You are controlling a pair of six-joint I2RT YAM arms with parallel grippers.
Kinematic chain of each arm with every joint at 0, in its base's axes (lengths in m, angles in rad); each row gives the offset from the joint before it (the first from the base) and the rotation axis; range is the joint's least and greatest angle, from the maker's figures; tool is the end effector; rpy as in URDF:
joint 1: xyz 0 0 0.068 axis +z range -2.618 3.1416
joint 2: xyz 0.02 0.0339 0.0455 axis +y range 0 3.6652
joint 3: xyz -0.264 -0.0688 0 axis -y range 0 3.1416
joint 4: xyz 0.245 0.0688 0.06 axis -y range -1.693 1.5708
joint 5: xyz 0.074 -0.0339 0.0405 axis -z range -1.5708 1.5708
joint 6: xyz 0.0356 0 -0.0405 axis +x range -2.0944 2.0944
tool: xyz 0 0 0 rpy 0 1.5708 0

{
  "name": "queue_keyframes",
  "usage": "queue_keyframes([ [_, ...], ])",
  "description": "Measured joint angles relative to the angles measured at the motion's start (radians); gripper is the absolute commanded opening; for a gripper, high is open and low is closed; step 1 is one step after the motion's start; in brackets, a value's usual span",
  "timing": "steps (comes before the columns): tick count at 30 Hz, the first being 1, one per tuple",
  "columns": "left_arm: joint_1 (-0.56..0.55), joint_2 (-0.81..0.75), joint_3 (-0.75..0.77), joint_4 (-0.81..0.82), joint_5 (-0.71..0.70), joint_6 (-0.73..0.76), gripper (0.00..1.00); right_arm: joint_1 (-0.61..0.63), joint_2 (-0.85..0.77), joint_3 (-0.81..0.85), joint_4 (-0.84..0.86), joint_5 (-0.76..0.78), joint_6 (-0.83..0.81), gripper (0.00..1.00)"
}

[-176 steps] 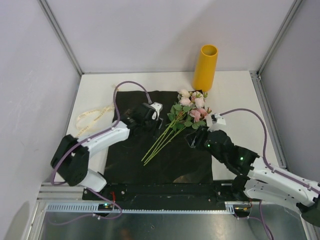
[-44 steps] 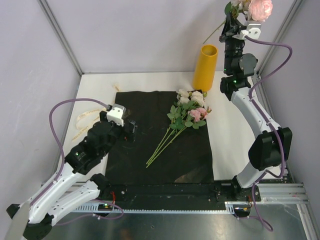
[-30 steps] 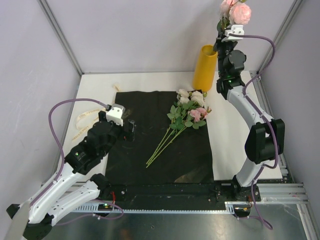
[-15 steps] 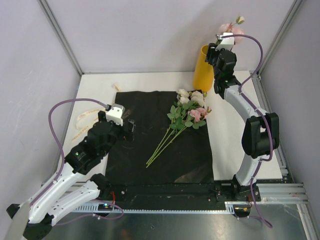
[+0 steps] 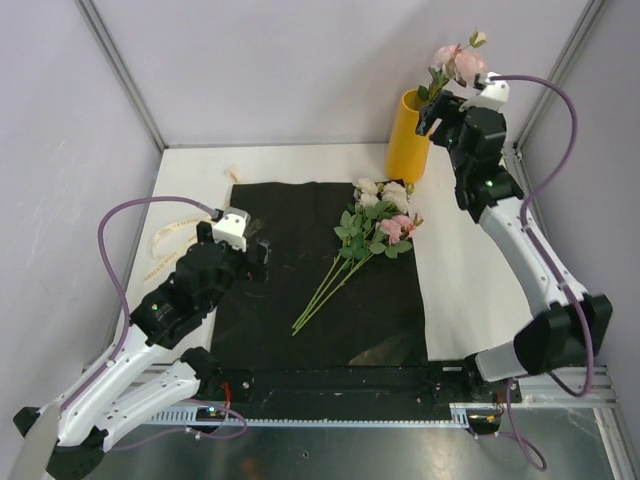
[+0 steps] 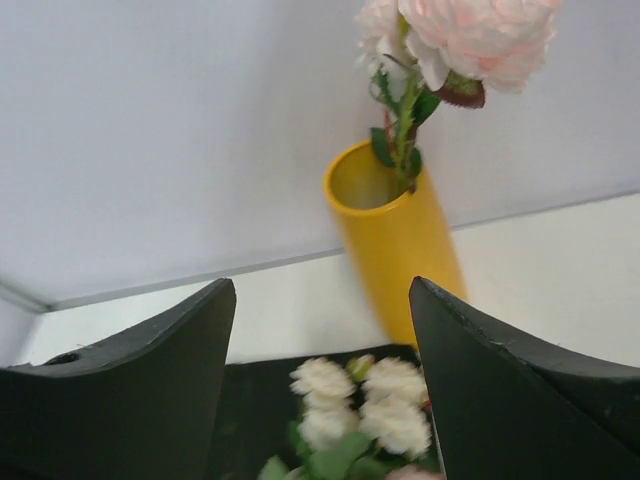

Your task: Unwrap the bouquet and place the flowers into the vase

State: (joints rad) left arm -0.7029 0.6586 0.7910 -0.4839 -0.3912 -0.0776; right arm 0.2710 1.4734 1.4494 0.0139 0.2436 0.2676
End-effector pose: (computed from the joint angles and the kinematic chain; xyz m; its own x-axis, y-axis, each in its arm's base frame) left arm 0.1206 -0.0844 0.3301 -0.2871 0.1493 -0.9462 0.3031 0.9512 0.0581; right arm 0.3388 0.0852 0.4293 -0.0166 0.2617 -0.9650 -0.0239 0.9648 0.2621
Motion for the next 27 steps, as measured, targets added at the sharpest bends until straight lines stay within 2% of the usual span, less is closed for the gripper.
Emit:
queue_keyframes([
  [5,0.0,0.0,0.0,0.0,-0.004,0.0,1.0,0.06,-0.16,-0.058,-0.137,0.002,0.146,0.74],
  [10,0.0,0.003,0.0,0.0,-0.016,0.002,1.0,0.176,-0.317,-0.235,-0.253,-0.016,0.305,0.71],
  [13,0.0,0.014,0.0,0.0,-0.002,0.001,1.0,0.255,-0.357,-0.347,-0.297,-0.016,0.413,0.69],
  [17,0.0,0.031,0.0,-0.002,0.024,0.001,1.0,0.371,-0.362,-0.51,-0.318,-0.005,0.566,0.67],
  [20,0.0,0.027,0.0,-0.009,0.037,0.008,0.99,0.431,-0.349,-0.614,-0.297,-0.008,0.654,0.61],
  [27,0.0,-0.005,-0.016,-0.019,0.029,0.01,1.0,0.46,-0.235,-0.735,-0.156,-0.016,0.77,0.52],
])
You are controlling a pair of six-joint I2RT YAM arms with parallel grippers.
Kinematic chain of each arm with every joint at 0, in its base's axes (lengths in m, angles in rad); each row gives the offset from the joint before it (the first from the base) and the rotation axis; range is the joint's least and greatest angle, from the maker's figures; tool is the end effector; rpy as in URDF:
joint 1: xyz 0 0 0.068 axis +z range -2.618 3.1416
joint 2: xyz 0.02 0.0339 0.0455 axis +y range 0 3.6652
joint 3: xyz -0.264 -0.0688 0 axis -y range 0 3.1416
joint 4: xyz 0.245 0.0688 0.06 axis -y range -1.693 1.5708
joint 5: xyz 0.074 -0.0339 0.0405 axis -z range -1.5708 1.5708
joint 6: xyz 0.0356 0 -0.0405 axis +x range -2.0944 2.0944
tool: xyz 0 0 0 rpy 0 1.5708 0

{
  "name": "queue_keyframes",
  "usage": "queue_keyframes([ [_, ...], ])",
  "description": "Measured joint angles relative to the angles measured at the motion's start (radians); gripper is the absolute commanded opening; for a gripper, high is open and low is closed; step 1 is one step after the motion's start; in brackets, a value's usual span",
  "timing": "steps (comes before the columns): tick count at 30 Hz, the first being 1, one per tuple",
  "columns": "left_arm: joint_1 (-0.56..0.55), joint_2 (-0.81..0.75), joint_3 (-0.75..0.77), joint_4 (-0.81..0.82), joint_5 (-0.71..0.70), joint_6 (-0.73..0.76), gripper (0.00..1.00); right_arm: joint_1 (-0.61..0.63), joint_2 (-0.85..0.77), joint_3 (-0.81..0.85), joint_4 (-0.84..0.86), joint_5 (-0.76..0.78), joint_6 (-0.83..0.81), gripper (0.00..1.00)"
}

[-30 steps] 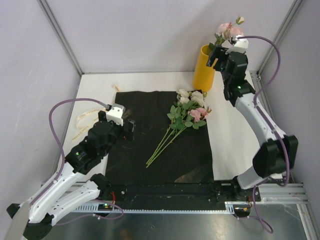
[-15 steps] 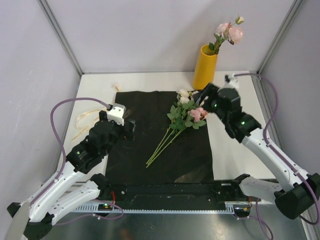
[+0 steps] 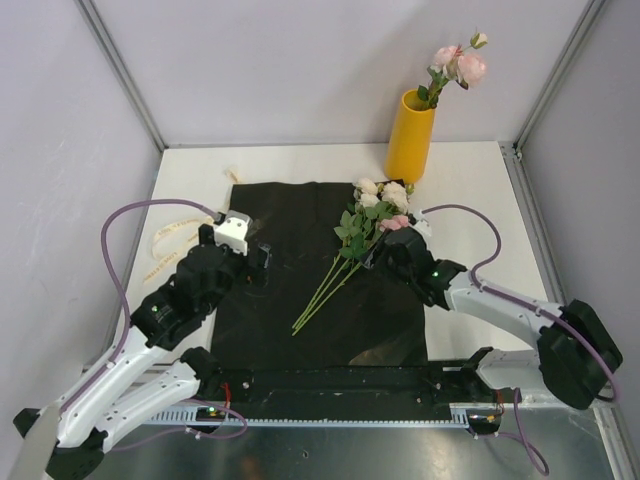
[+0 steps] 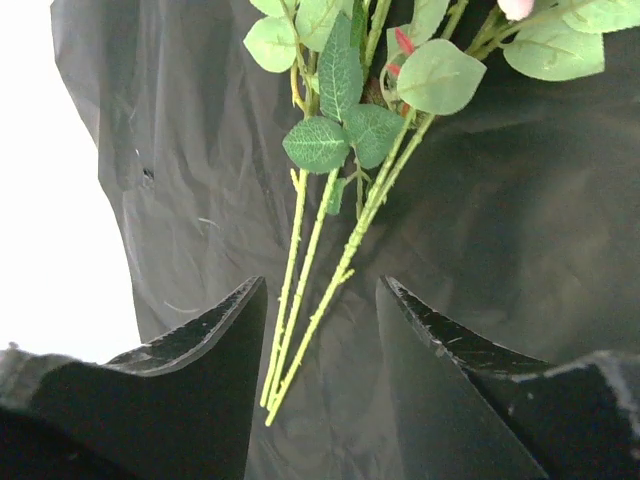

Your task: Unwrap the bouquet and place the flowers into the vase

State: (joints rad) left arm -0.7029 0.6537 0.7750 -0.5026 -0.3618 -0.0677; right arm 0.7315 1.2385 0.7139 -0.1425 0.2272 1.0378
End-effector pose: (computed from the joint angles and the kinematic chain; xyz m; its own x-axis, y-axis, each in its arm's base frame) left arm 0.1195 -0.0847 0.3233 -0.3072 0.1774 -0.9350 0.3339 0.9401 0.0686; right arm 0.1999 0.1686 0.2250 -0.6811 0.5163 -0.5192 0.1328 0.7844 0.6058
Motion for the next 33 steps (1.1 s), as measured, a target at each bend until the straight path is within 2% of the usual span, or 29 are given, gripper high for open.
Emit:
queue_keyframes([
  [8,0.0,0.019,0.0,-0.014,-0.028,-0.001,1.0,0.003,0.152,-0.001,0.182,0.039,0.01,0.44],
  [13,0.0,0.01,-0.001,-0.018,-0.055,0.0,1.0,-0.005,0.237,-0.002,0.269,0.053,0.025,0.43],
  [33,0.0,-0.002,-0.001,-0.019,-0.092,0.0,1.0,-0.05,0.369,-0.002,0.351,0.071,0.07,0.4],
])
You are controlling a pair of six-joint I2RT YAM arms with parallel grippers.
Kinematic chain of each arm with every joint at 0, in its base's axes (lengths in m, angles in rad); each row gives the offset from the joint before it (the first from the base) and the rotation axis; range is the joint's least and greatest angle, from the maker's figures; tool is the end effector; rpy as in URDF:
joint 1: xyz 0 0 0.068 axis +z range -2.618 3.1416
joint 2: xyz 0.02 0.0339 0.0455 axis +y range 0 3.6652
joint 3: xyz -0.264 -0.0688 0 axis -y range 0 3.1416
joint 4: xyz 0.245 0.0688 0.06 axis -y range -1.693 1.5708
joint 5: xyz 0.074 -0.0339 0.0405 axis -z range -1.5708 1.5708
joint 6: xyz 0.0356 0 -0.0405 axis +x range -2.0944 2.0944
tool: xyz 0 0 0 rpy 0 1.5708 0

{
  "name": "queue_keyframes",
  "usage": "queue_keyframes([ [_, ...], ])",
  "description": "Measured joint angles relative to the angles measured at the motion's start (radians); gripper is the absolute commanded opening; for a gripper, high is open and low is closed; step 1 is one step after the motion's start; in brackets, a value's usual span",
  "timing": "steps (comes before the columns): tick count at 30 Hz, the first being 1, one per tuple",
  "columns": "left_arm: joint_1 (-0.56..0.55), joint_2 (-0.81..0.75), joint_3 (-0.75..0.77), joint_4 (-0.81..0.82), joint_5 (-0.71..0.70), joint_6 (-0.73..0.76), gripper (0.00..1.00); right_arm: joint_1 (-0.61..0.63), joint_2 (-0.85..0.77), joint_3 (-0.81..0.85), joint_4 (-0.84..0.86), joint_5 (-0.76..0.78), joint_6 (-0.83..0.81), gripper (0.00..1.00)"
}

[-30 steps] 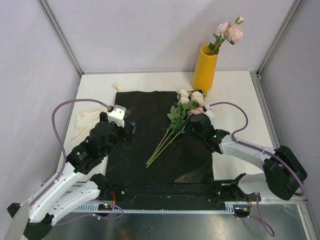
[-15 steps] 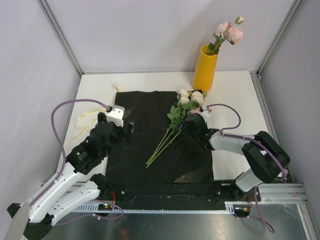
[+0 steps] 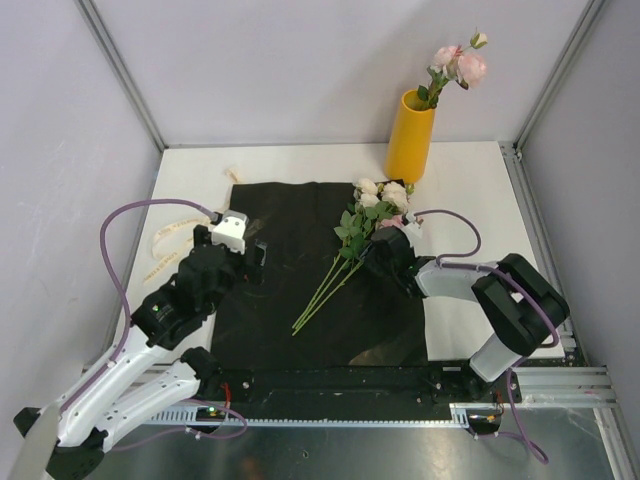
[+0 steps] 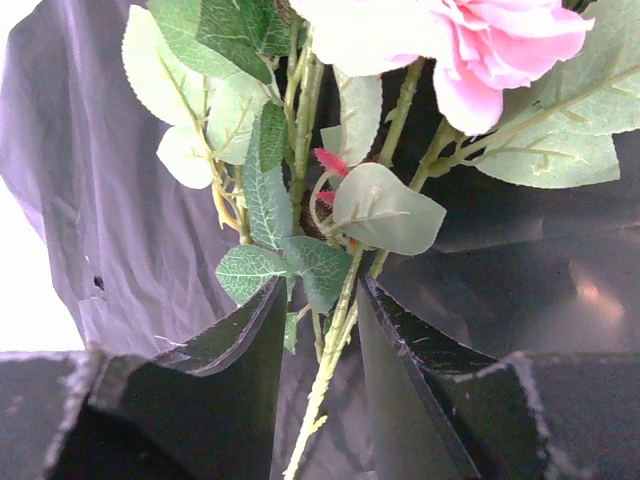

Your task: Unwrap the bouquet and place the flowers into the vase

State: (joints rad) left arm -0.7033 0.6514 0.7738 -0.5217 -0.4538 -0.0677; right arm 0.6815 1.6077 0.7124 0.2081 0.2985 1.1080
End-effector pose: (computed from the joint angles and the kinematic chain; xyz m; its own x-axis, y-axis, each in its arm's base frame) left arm 0.1196 -0.0809 0.3218 -0.3143 0.1868 -0.9308 0.2525 0.9616 0.1077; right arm 0.2499 0.1892 0.1551 -0.6007 0.6139 -0.5121 0.2509 0.7529 0.6084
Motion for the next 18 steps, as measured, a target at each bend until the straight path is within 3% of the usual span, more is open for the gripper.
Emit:
queue_keyframes([
  [18,0.0,-0.006,0.0,-0.002,-0.008,0.0,1.0,-0.018,0.055,0.0,0.035,0.011,0.038,0.32],
])
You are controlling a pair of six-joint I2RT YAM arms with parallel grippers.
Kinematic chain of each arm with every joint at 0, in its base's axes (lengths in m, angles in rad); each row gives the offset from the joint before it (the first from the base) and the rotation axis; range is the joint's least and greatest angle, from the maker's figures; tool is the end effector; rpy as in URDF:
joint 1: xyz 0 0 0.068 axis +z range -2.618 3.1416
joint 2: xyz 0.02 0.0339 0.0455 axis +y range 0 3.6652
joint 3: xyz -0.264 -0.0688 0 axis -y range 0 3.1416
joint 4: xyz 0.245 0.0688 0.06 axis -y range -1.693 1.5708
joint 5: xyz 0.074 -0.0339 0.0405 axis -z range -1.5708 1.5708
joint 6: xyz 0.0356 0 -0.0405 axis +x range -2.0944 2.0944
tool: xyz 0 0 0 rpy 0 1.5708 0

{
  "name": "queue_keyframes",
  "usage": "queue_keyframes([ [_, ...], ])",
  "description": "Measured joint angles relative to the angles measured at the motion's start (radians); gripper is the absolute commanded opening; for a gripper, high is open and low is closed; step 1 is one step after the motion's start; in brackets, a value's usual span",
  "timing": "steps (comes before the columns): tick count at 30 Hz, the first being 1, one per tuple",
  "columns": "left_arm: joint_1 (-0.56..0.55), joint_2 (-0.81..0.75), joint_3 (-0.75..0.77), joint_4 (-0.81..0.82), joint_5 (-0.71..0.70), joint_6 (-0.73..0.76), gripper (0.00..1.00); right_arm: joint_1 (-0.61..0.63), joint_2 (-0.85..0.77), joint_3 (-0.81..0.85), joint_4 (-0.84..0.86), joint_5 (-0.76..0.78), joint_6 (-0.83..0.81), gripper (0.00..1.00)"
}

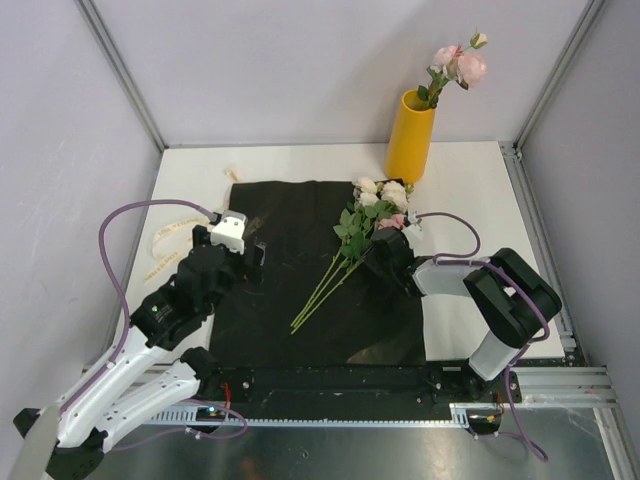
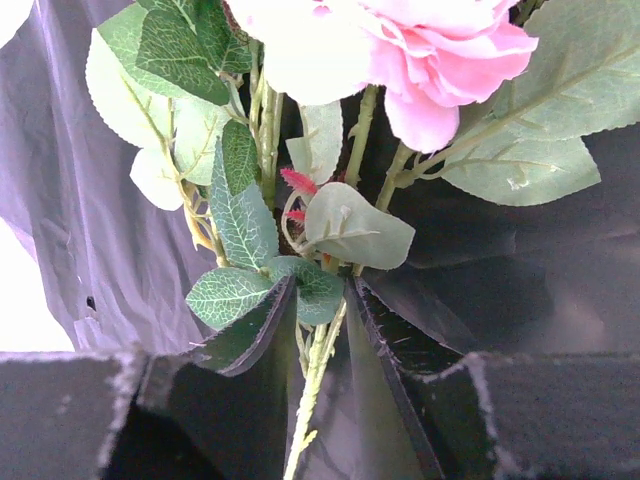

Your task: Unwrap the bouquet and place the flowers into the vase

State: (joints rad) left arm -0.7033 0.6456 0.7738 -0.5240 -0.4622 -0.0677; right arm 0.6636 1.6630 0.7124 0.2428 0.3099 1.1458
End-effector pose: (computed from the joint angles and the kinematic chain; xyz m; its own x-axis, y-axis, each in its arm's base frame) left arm 0.1187 -0.0798 0.3224 -0.3113 0.1846 -0.9322 0.2446 0.9635 0.1091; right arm 0.2568 0.1870 0.1417 -0.5793 0.6484 -0.4939 0.3000 0.7330 0.6105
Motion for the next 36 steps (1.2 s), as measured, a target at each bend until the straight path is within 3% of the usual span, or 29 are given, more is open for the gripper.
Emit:
queue_keyframes([
  [7,0.0,0.0,0.0,0.0,0.0,0.0,1.0,0.0,0.021,0.002,0.019,0.007,0.008,0.31],
  [12,0.0,-0.001,0.0,0.0,-0.001,0.0,1.0,-0.005,0.029,0.006,0.021,0.008,0.01,0.21],
  [16,0.0,-0.001,0.0,0.0,-0.003,0.0,1.0,-0.004,0.027,0.006,0.017,0.013,0.002,0.04],
  [18,0.0,-0.001,0.0,0.0,-0.003,0.0,1.0,-0.003,0.021,0.006,0.013,0.015,-0.002,0.01],
  [36,0.0,-0.001,-0.002,-0.002,-0.006,0.0,1.0,0.069,-0.221,0.006,-0.12,0.08,-0.055,0.01],
])
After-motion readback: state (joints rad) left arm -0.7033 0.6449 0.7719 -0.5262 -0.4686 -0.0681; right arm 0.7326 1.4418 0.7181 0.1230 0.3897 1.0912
